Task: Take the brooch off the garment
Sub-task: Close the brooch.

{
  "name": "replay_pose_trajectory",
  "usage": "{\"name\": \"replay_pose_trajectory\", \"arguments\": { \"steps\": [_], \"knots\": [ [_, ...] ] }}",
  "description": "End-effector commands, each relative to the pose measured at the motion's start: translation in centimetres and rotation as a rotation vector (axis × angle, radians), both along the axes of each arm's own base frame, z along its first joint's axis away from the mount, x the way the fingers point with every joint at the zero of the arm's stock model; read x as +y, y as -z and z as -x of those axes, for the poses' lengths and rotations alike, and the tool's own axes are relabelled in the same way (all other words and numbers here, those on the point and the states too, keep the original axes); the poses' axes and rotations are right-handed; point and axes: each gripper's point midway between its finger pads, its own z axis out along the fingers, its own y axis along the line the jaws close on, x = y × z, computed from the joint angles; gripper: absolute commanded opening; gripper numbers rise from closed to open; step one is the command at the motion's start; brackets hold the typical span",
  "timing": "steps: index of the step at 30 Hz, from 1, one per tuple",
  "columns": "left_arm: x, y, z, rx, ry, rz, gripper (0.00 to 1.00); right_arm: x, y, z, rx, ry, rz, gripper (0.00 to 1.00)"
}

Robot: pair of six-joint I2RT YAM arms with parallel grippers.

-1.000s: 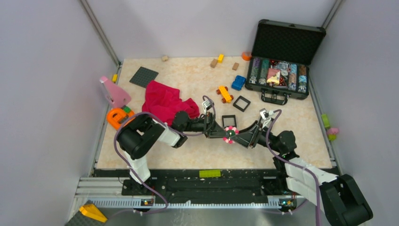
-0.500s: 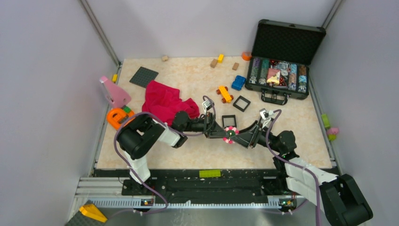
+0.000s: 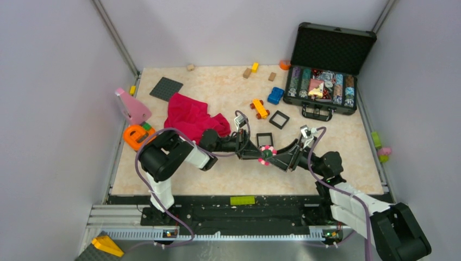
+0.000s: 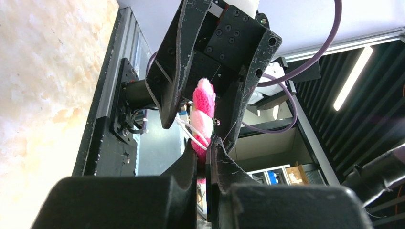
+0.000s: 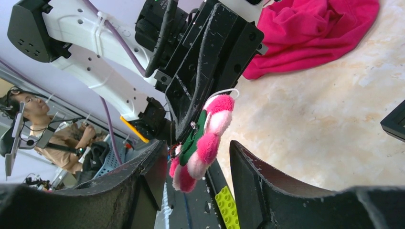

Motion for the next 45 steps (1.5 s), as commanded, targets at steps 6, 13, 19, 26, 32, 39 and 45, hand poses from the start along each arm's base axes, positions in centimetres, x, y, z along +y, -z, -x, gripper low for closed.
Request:
{"name": "replay_pose_trajectory", "arguments": {
  "steps": [6, 13, 19, 26, 32, 39, 45],
  "knots": [
    [0.18, -2.38, 0.56, -0.112, 0.021, 0.092, 0.00, 0.37, -2.42, -0.16, -0.101, -0.015, -0.028, 0.49],
    [0.20, -2.34, 0.69, -0.114, 0.023, 0.090, 0.00, 0.47, -2.78, -0.11, -0.102, -0.026, -0.046, 0.51],
    [0.20, -2.39, 0.72, -0.116, 0.024, 0.089, 0.00, 0.51, -2.87, -0.20, -0.100, -0.025, -0.046, 0.52],
    [0.20, -2.44, 0.70, -0.115, 0.023, 0.092, 0.00, 0.52, -2.99, -0.18, -0.102, -0.027, -0.048, 0.54],
    [0.18, -2.37, 0.74, -0.116, 0.024, 0.089, 0.00, 0.54, -2.93, -0.29, -0.095, -0.023, -0.046, 0.52],
    [0.18, -2.15, 0.80, -0.118, 0.023, 0.083, 0.00, 0.52, -3.04, -0.42, -0.093, -0.018, -0.049, 0.53],
    [0.15, -2.15, 0.83, -0.125, 0.021, 0.078, 0.00, 0.53, -2.98, -0.62, -0.086, -0.012, -0.045, 0.52]
  ]
}}
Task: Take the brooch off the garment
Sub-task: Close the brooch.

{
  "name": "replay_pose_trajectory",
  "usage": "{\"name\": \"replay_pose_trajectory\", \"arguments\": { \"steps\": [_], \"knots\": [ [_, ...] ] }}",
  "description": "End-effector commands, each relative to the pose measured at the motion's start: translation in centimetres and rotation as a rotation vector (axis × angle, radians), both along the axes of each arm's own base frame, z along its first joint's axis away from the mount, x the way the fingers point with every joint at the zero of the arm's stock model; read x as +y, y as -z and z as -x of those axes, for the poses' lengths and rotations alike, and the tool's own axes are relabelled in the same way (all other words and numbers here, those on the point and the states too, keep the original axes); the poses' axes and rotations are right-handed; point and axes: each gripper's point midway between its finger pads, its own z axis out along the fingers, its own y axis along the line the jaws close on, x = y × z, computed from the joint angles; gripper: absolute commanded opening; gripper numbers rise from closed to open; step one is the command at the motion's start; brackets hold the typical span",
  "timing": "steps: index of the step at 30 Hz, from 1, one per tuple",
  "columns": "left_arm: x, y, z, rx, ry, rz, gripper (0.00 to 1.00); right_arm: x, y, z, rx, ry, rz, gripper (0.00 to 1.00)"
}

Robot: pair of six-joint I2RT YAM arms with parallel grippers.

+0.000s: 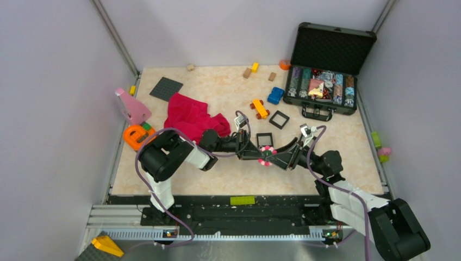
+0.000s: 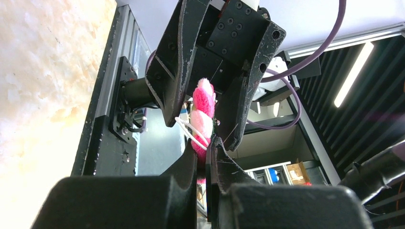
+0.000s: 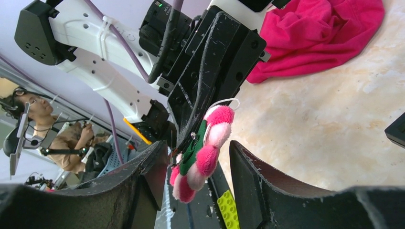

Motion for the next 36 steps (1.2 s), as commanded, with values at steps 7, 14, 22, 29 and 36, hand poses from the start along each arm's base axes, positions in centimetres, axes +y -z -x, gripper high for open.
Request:
{"name": "replay_pose_trajectory", "arguments": {
  "steps": [7, 14, 22, 29, 36],
  "knots": [
    [0.15, -2.12, 0.65, -0.127, 0.011, 0.071, 0.00, 0.33, -2.09, -0.27, -0.068, -0.008, -0.028, 0.46],
    [0.11, -2.13, 0.71, -0.133, 0.011, 0.068, 0.00, 0.32, -1.83, -0.28, -0.059, -0.007, -0.023, 0.43],
    [-0.07, -2.09, 0.96, -0.160, 0.013, 0.051, 0.00, 0.32, -1.53, -0.04, -0.052, -0.013, -0.019, 0.38],
    [-0.13, -2.50, 1.16, -0.176, 0.019, 0.052, 0.00, 0.26, -1.46, 0.18, -0.051, -0.018, -0.020, 0.32],
    [-0.15, -2.76, 1.34, -0.183, 0.025, 0.058, 0.00, 0.23, -1.41, 0.36, -0.051, -0.022, -0.020, 0.28]
  ]
}}
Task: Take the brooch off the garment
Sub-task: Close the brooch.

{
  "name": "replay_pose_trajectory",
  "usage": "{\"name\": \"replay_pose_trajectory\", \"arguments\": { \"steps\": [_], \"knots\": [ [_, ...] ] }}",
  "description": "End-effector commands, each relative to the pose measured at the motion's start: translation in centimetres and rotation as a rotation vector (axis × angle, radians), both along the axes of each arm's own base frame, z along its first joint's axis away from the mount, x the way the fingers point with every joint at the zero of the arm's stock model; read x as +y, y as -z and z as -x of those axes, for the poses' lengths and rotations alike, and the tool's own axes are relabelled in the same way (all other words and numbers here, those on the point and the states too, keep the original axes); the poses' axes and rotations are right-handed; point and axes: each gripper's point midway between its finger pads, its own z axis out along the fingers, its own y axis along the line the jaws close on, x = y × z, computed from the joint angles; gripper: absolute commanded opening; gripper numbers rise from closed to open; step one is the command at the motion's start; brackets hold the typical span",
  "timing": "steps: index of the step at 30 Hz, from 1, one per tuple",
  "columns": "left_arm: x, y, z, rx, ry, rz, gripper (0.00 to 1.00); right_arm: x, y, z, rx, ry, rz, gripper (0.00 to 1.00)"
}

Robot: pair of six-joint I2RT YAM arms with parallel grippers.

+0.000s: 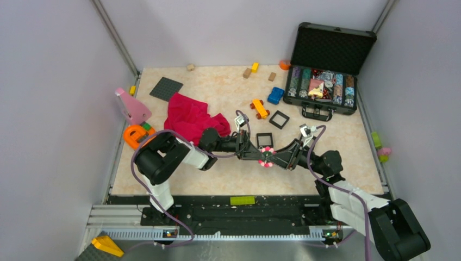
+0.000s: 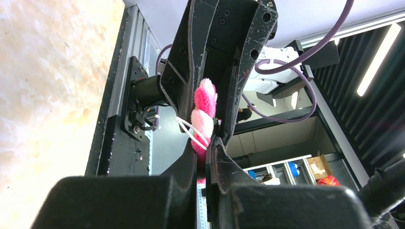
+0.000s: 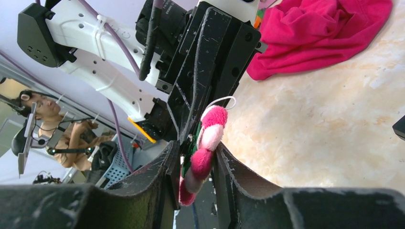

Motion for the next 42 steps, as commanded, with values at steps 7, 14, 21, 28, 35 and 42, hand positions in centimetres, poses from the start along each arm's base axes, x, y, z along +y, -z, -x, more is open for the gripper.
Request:
{"name": "replay_pose_trajectory", "arguments": {
  "steps": [7, 14, 21, 28, 35, 42],
  "knots": [
    [0.0, -3.2, 1.1, -0.094, 0.028, 0.086, 0.00, 0.1, -1.4, 0.3, -0.070, -0.007, -0.021, 0.24],
    [0.0, -3.2, 1.1, -0.088, 0.026, 0.088, 0.00, 0.1, -1.5, 0.2, -0.062, -0.001, -0.029, 0.14],
    [0.0, -3.4, 1.1, -0.093, 0.027, 0.096, 0.00, 0.1, -1.5, 0.1, -0.054, -0.001, -0.029, 0.01],
    [0.2, -3.6, 1.0, -0.076, 0.024, 0.113, 0.09, 0.1, -1.1, -0.2, -0.020, 0.012, -0.022, 0.00],
    [0.6, -3.9, 0.8, -0.067, 0.017, 0.133, 0.11, -0.2, -1.0, -0.5, -0.002, 0.031, -0.030, 0.00],
    [0.7, -3.9, 0.6, -0.072, 0.010, 0.125, 0.00, -0.2, -1.9, -0.2, -0.038, 0.009, -0.040, 0.09]
  ]
}}
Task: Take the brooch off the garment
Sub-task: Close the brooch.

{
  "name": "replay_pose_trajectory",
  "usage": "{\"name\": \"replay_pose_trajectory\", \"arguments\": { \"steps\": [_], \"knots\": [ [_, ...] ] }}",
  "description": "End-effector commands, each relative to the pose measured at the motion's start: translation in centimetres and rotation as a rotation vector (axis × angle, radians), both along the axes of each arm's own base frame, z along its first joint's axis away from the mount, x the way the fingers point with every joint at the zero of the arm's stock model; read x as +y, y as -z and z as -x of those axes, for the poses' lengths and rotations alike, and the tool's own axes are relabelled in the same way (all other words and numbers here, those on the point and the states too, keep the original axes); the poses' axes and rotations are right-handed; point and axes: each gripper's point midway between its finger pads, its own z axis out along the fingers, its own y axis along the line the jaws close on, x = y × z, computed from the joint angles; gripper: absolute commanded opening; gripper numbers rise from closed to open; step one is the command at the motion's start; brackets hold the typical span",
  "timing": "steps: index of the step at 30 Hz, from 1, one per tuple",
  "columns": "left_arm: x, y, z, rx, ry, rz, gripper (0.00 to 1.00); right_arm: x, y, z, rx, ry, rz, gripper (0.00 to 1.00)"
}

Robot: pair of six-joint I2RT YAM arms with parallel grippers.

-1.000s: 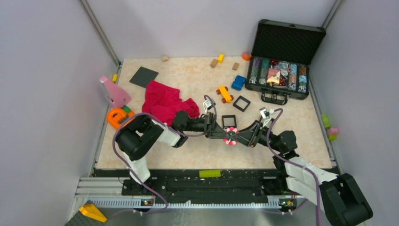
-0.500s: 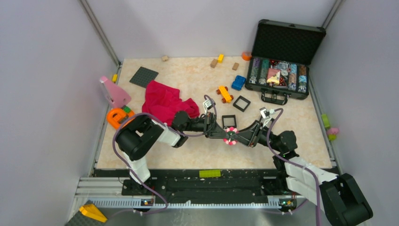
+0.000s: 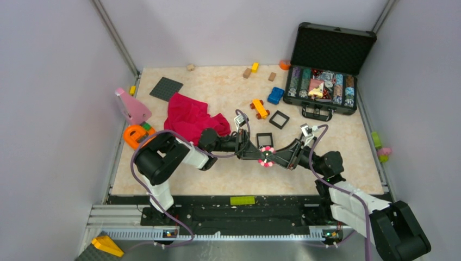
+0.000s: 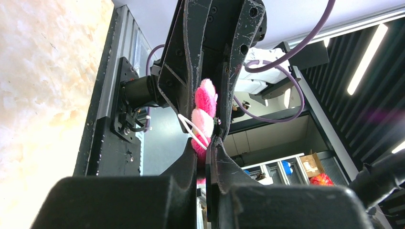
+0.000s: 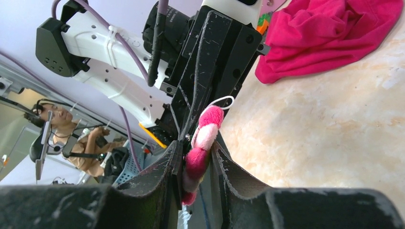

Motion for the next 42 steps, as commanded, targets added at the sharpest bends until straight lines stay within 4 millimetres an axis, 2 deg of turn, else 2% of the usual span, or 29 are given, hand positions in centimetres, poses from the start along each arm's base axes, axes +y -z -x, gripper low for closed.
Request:
{"name": "replay_pose_trajectory", "arguments": {
  "steps": [1, 11, 18, 20, 23, 33, 38, 42],
  "knots": [
    [0.4, -2.7, 0.3, -0.086, -0.003, 0.091, 0.00, 0.0, -1.1, -0.2, -0.078, 0.000, -0.001, 0.15],
    [-0.1, -1.8, -0.3, -0.057, -0.003, 0.051, 0.00, 0.2, -0.6, 0.3, -0.090, -0.035, 0.019, 0.42],
    [-0.1, -1.7, -0.5, -0.045, -0.005, 0.049, 0.00, 0.2, -0.6, 0.6, -0.092, -0.043, 0.019, 0.45],
    [-0.1, -1.7, -0.5, -0.045, -0.006, 0.050, 0.00, 0.2, -0.7, 0.7, -0.095, -0.047, 0.018, 0.51],
    [0.0, -1.6, -0.6, -0.034, -0.011, 0.050, 0.00, 0.2, -0.7, 0.9, -0.100, -0.054, 0.017, 0.53],
    [0.6, -1.4, -1.1, -0.021, -0.026, 0.060, 0.00, -0.3, -0.8, 0.8, -0.103, -0.014, 0.031, 0.48],
    [0.7, -1.3, -1.0, -0.023, -0.026, 0.057, 0.00, -0.5, -1.1, 0.5, -0.097, 0.002, 0.023, 0.33],
    [0.7, -1.3, -1.0, -0.025, -0.028, 0.055, 0.00, -0.4, -1.0, 0.4, -0.078, 0.001, 0.017, 0.16]
  ]
}}
